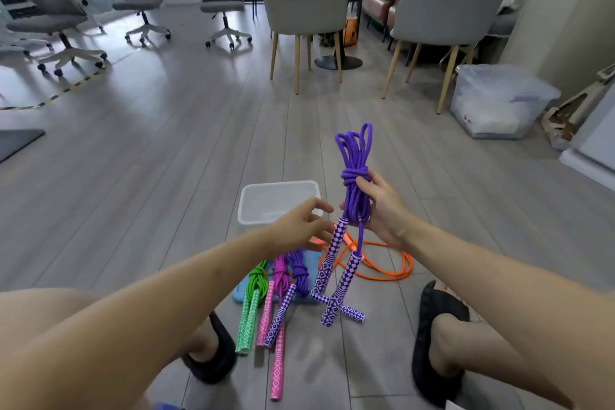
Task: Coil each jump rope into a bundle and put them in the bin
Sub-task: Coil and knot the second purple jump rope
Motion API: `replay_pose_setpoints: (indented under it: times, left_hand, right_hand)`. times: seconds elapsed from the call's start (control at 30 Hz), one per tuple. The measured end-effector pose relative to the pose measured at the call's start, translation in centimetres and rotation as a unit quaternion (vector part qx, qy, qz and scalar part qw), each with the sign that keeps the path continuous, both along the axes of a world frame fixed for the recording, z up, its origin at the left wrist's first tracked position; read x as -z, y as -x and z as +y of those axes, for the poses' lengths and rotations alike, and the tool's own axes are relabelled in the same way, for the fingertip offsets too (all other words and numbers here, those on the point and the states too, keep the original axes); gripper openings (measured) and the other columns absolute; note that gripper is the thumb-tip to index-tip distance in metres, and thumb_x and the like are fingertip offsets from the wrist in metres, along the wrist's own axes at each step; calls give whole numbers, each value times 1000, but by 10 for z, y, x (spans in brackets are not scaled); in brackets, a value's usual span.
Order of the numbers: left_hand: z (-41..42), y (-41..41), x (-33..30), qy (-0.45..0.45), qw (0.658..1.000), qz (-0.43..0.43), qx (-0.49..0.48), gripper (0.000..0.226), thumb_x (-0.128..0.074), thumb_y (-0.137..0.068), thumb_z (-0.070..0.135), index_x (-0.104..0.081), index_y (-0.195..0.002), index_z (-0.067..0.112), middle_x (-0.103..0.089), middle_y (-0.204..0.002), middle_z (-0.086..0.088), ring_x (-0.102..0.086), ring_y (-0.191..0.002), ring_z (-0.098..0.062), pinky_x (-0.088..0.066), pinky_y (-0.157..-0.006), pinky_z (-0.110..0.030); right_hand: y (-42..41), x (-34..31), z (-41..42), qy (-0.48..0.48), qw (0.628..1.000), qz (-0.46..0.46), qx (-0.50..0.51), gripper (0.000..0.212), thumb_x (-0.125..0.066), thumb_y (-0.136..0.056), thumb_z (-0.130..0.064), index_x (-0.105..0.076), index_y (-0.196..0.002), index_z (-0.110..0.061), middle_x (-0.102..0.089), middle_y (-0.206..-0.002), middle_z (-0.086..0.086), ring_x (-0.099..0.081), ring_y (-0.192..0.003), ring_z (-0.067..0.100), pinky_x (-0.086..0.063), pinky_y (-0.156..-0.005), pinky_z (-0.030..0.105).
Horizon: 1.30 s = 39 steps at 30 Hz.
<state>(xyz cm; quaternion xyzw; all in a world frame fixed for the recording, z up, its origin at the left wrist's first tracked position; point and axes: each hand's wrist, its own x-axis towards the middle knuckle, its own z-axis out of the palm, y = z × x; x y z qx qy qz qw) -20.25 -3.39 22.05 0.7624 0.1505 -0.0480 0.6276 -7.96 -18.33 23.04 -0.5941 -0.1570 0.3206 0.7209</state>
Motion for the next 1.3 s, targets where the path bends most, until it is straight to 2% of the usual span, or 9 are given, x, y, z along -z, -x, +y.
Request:
replay_pose_setpoints:
  times: [0.13,0.23,0.37,0.6,0.77,0.87,0.93,1.13,1.3]
  left_hand:
    - [9,-15,76,-113,991,61,-41,19,-45,-100,-1,-58,-105,12,-70,-83,-3,-62,-76,-19,-52,-72,-33]
    - [9,-20,139,-187,974,125,-33,28,-43,-95,0,-65,-97,16,-77,-96,-5,-68,-87,-20,-54,-83,-30]
    - [11,-29,204,-258,949,176,46,33,-46,-95,4,-67,-119,12,-71,-124,-7,-64,-117,-24,-46,-97,-28]
    - [-5,-44,280,-279,926,213,143,55,-41,-99,5,-40,-153,14,-48,-152,-14,-48,-137,-32,-40,-111,-39]
    - [-9,-39,313,-311,907,225,175,49,-43,-99,10,-43,-149,7,-45,-146,-18,-49,-133,-39,-41,-109,-46]
    - [-13,-35,318,-314,918,211,122,31,-44,-104,22,-58,-128,7,-54,-128,-15,-57,-120,-35,-44,-101,-41]
    - [-14,-32,317,-311,925,200,91,30,-50,-101,26,-58,-127,11,-57,-124,-10,-58,-115,-30,-46,-98,-38]
    - [-10,-15,321,-302,928,196,101,51,-62,-85,1,-54,-134,13,-52,-133,-5,-58,-120,-26,-47,-101,-38]
    - [-8,-8,318,-309,930,181,85,33,-58,-95,13,-62,-128,11,-54,-132,-8,-59,-115,-30,-44,-101,-37]
  right_hand:
    - [-22,24,0,23,999,31,-27,18,-51,-106,-24,-65,-116,-29,-66,-92,0,-66,-81,28,-55,-79,47]
    - [-39,47,7,30,998,42,-32,19,-50,-106,-23,-63,-120,-26,-64,-92,1,-63,-79,26,-55,-73,44]
    - [-57,94,18,30,998,52,-23,21,-50,-106,-17,-64,-122,-17,-63,-94,6,-58,-70,21,-53,-62,37]
    - [-83,165,20,93,992,73,-36,21,-51,-106,-16,-64,-122,-22,-59,-88,7,-55,-67,17,-54,-61,35]
    - [-89,188,23,136,987,66,-55,19,-55,-105,-13,-67,-116,-23,-65,-87,7,-56,-66,14,-49,-60,29]
    - [-89,196,27,176,976,85,-100,17,-59,-103,-16,-69,-116,-22,-68,-87,5,-57,-60,12,-50,-56,27]
    - [-86,203,28,194,970,93,-113,21,-60,-103,-17,-67,-122,-20,-69,-89,7,-57,-62,15,-50,-55,28]
    - [-67,214,23,161,978,107,-79,16,-58,-103,-16,-70,-114,-17,-67,-107,19,-57,-90,28,-48,-63,32]
    - [-61,207,12,217,965,101,-111,20,-58,-103,-29,-69,-115,-16,-57,-96,14,-52,-65,19,-58,-58,37]
